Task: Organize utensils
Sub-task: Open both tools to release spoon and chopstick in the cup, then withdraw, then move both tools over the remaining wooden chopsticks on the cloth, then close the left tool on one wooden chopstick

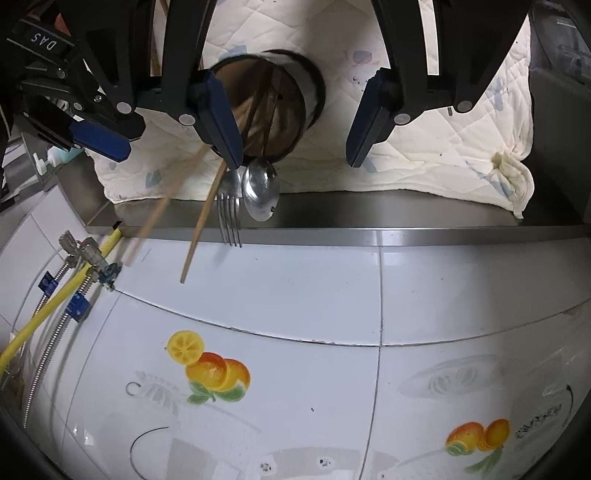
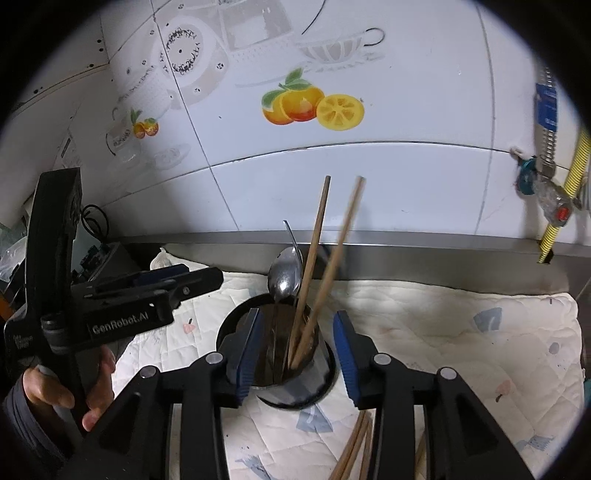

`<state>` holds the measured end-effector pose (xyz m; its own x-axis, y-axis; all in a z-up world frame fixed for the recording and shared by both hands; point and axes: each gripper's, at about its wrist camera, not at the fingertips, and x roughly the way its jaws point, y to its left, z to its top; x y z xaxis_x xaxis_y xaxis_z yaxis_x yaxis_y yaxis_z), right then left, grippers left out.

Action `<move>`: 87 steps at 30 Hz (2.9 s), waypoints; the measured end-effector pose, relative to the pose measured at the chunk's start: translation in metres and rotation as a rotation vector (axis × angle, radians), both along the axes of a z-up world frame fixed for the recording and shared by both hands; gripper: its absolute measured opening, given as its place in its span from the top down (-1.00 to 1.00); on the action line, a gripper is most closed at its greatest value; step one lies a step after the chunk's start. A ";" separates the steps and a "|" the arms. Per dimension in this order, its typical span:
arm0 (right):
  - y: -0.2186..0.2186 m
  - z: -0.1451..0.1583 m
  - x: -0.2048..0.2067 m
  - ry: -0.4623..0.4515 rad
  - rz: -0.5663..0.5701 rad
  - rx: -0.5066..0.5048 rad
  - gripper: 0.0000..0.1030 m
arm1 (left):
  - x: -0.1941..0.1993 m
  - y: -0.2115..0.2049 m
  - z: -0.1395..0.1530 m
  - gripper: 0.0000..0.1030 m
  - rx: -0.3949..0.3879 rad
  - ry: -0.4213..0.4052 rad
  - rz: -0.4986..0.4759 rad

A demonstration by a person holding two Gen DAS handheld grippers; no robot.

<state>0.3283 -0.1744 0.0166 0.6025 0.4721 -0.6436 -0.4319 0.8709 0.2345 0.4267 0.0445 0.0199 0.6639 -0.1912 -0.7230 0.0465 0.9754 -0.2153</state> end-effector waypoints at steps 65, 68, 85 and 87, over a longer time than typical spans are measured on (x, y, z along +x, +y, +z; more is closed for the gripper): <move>-0.107 -0.139 -0.065 0.250 -0.208 -0.258 0.76 | -0.078 -0.155 -0.138 0.05 0.012 0.249 -0.332; -0.117 -0.138 -0.067 0.246 -0.225 -0.255 0.79 | -0.070 -0.161 -0.144 0.19 0.009 0.260 -0.333; -0.137 -0.146 -0.065 0.277 -0.222 -0.171 0.81 | -0.034 -0.173 -0.172 0.49 -0.017 0.294 -0.289; -0.136 -0.146 -0.064 0.277 -0.220 -0.165 0.81 | -0.033 -0.174 -0.173 0.56 -0.017 0.292 -0.293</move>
